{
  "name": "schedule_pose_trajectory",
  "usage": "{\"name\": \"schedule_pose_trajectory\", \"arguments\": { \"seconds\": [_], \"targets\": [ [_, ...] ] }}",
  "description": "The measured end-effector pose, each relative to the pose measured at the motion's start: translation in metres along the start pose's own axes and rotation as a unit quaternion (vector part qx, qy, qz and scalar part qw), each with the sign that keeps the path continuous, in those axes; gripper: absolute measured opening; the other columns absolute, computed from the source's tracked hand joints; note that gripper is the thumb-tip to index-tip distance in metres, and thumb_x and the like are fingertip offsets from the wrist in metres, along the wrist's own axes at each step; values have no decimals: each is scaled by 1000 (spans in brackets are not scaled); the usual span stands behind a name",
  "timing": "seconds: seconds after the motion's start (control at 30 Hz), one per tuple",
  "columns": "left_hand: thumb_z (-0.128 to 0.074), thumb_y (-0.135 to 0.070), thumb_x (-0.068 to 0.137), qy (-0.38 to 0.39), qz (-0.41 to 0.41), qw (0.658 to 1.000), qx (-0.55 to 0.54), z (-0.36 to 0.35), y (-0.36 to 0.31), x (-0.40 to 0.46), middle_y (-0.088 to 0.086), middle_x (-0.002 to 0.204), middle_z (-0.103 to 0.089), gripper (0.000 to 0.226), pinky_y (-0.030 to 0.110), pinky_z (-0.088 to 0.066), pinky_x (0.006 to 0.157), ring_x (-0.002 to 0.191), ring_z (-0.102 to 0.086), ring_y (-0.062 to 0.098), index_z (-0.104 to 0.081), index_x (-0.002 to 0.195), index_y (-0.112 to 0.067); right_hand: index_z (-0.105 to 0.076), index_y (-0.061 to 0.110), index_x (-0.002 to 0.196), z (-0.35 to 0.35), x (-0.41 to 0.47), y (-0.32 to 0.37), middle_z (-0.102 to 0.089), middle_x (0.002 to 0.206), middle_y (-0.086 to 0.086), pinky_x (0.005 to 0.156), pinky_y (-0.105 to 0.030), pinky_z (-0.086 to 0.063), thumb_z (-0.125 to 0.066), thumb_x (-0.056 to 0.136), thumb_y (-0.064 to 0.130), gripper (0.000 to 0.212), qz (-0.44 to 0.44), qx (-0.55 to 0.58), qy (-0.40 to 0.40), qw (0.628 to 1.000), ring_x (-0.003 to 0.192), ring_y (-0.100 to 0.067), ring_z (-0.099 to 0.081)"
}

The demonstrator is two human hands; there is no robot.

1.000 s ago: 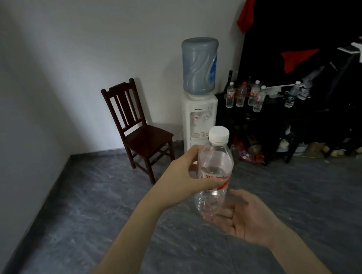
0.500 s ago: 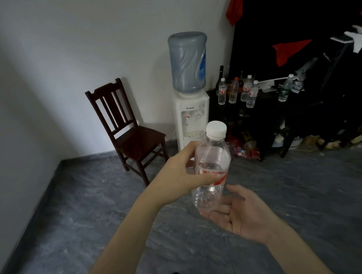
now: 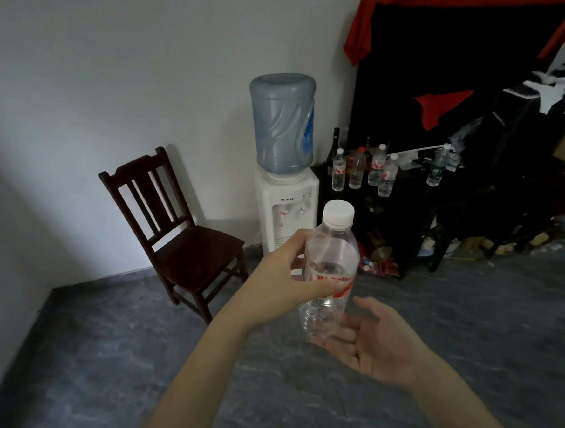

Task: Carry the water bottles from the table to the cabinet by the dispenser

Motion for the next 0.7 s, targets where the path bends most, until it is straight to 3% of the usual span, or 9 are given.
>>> {"name": "schedule_pose_trajectory", "arguments": {
  "seconds": [0.07,0.2,0.37,0.7],
  "targets": [
    [-85,-34,82,11,0,1000,1,13,7,22,-21,123,-67,60,37,-56,101,115,-66,1,-53,132,-42,-62,-10,124,-5,19,14,-52,139,-33,70,-33,-60,-49,92,41,62,3,-1,-5,1000,104,-38,-69],
    [-84,-33,83,29,-10,1000,-6,33,21,61,-22,123,-67,60,32,-56,99,114,-65,-2,-52,132,-43,-61,-9,127,-11,52,38,-46,140,-28,68,-33,-62,-51,93,42,62,7,16,-21,1000,106,-39,-69],
    [-84,-38,80,35,-13,999,-24,50,40,97,-19,125,-67,63,40,-56,102,118,-64,3,-51,134,-43,-59,-5,130,-15,83,62,-60,132,-28,70,-32,-60,-51,92,43,62,3,14,-27,1000,109,-36,-66],
    [-85,-36,82,43,9,998,-35,66,78,182,-18,129,-66,66,40,-54,105,121,-63,5,-50,138,-41,-68,-5,121,-1,150,120,-62,130,-27,70,-31,-58,-52,91,45,60,-9,18,-32,999,101,-35,-71]
  ]
}}
Point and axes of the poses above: each hand's wrist, its own x-axis towards the middle knuckle, its own z-axis out of the back of the hand, y = z × x, the point moved 8 cm from there along x, towards the middle knuckle
